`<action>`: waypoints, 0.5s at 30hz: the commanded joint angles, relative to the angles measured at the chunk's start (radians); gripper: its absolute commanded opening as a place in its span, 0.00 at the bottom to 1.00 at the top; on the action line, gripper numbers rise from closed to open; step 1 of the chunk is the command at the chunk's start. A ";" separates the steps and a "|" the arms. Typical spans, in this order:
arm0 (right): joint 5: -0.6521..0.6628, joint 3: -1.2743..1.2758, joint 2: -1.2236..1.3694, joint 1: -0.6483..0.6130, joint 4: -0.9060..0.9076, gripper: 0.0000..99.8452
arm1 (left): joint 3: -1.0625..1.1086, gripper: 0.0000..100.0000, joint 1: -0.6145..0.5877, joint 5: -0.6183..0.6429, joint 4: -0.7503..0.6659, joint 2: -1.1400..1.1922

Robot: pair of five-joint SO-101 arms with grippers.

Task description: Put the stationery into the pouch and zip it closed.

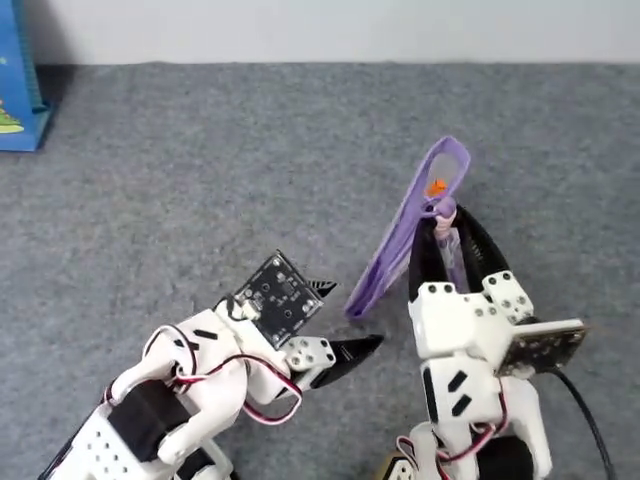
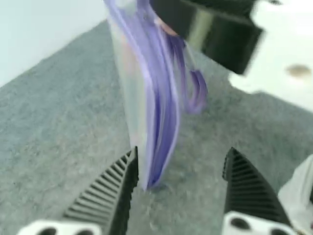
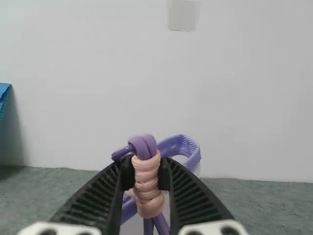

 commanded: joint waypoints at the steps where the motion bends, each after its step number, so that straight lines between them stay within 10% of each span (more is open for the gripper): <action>1: 0.012 -0.130 -0.010 -0.039 0.039 0.01 | -0.059 0.28 0.011 0.032 -0.051 -0.015; 15: 0.035 -0.334 -0.010 -0.157 0.300 0.01 | -0.053 0.23 0.011 0.028 -0.081 -0.015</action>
